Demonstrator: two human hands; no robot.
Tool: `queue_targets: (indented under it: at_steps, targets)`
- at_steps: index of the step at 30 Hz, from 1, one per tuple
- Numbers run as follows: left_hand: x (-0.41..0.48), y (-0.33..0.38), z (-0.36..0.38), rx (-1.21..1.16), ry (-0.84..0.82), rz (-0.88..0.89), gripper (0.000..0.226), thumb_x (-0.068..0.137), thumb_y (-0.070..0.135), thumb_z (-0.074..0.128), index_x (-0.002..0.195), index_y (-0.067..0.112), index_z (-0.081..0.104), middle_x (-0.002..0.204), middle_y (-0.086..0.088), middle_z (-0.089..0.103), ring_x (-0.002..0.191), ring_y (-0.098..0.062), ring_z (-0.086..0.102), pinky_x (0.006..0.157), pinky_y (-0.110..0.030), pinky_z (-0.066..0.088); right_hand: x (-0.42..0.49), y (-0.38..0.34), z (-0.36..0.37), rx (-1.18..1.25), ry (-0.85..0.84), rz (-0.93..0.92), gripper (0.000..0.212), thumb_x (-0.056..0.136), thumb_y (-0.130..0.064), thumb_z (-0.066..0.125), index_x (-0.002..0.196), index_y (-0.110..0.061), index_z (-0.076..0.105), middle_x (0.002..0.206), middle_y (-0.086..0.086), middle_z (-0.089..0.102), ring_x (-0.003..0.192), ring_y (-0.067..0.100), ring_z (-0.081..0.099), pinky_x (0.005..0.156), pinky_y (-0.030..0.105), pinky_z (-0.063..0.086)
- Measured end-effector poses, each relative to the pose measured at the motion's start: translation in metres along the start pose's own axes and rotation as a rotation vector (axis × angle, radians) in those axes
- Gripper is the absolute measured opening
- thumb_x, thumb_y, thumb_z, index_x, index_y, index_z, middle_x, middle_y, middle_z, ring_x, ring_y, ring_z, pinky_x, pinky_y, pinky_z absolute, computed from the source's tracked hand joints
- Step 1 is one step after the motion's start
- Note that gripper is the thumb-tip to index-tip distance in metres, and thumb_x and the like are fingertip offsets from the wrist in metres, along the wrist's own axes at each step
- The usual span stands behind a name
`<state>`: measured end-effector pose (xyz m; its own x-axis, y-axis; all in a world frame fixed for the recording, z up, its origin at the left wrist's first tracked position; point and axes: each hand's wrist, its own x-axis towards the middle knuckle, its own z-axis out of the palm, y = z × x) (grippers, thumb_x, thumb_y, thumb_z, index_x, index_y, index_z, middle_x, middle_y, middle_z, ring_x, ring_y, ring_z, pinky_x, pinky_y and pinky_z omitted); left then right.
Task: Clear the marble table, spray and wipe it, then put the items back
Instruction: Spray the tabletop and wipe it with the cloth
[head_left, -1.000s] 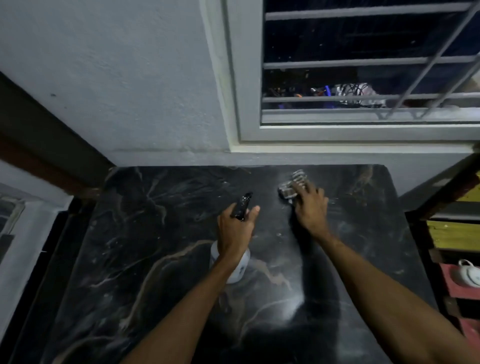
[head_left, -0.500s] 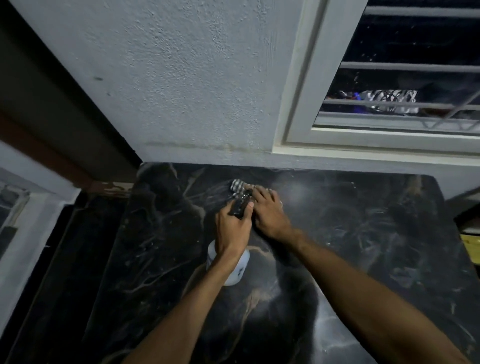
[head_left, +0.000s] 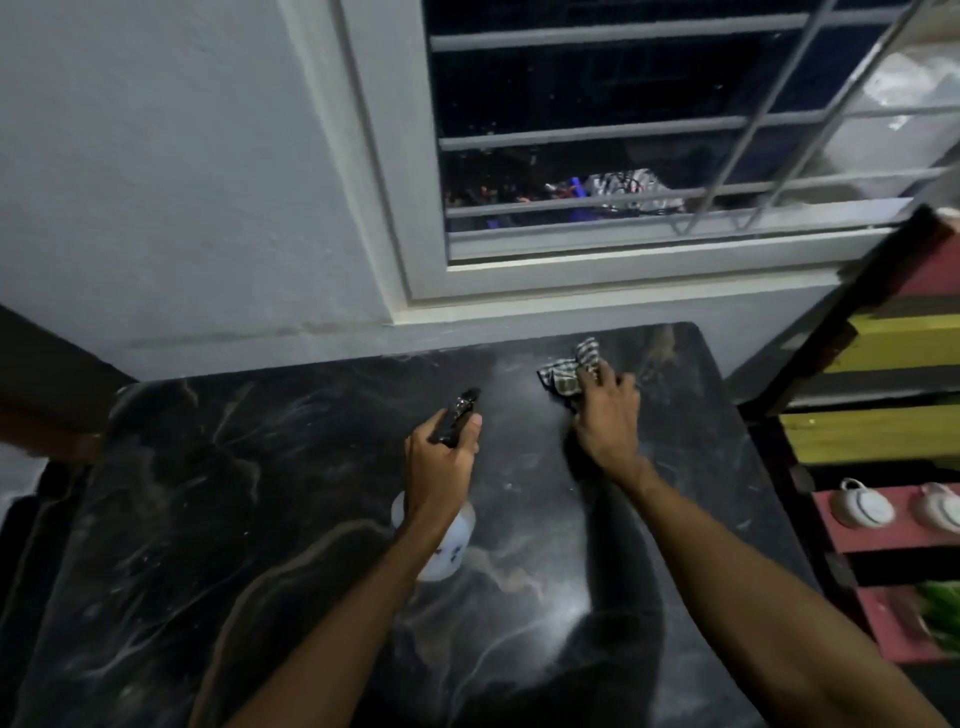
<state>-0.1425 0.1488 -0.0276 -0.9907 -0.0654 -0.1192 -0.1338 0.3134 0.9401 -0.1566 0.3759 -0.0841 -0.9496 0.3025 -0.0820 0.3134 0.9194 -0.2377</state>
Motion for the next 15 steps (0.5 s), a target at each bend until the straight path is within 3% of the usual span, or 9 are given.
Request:
queue_targets:
  at_steps: [2,4,6,8,11,15]
  targets:
    - [-0.009,0.009,0.031,0.005,-0.029,0.011,0.029,0.092,0.014,0.072,0.067,0.004,0.064,0.056,-0.006,0.061,0.050,-0.006,0.053,0.052,-0.017,0.039,-0.014,0.025,-0.007,-0.090,-0.037,-0.176,0.066,0.078,-0.013,0.061,0.143,-0.013,0.048,0.150,0.017,0.041,0.110,0.039,0.045,0.092,0.044,0.044]
    - [-0.020,0.023,0.067,0.004,-0.048,0.012,0.028,0.089,0.014,0.076,0.065,0.009,0.062,0.054,0.000,0.058,0.049,-0.006,0.052,0.053,-0.020,0.039,-0.031,0.063,-0.011,-0.050,-0.018,-0.303,0.072,0.075,-0.009,0.065,0.145,-0.014,0.048,0.149,0.018,0.042,0.109,0.039,0.046,0.091,0.044,0.046]
    - [-0.029,0.033,0.096,0.006,-0.073,0.023,0.031,0.085,0.013,0.081,0.063,0.008,0.060,0.054,0.003,0.056,0.050,-0.007,0.053,0.053,-0.018,0.041,-0.033,0.106,-0.022,0.054,0.044,-0.072,0.068,0.075,-0.007,0.065,0.142,-0.013,0.052,0.146,0.019,0.044,0.111,0.041,0.045,0.098,0.044,0.042]
    - [-0.035,0.037,0.118,0.021,-0.104,0.009,0.032,0.081,0.015,0.085,0.065,-0.002,0.062,0.058,-0.011,0.063,0.055,-0.020,0.060,0.058,-0.026,0.048,-0.030,0.138,-0.030,0.121,0.077,0.173,0.058,0.081,-0.008,0.065,0.138,-0.011,0.055,0.145,0.022,0.043,0.113,0.043,0.044,0.102,0.043,0.038]
    - [-0.042,0.042,0.145,0.117,-0.130,-0.025,0.043,0.079,0.027,0.087,0.063,-0.004,0.062,0.062,-0.020,0.065,0.061,-0.036,0.064,0.062,-0.040,0.052,-0.027,0.160,-0.035,0.115,0.052,0.135,0.052,0.085,-0.008,0.065,0.136,-0.011,0.058,0.143,0.021,0.044,0.110,0.042,0.045,0.102,0.043,0.036]
    - [-0.044,0.054,0.166,0.179,-0.080,-0.060,0.042,0.074,0.035,0.088,0.059,0.008,0.061,0.058,-0.004,0.065,0.058,-0.022,0.063,0.063,-0.035,0.054,-0.007,0.169,-0.037,0.177,0.106,0.137,0.040,0.089,-0.010,0.062,0.129,-0.012,0.064,0.139,0.019,0.047,0.108,0.040,0.045,0.099,0.041,0.034]
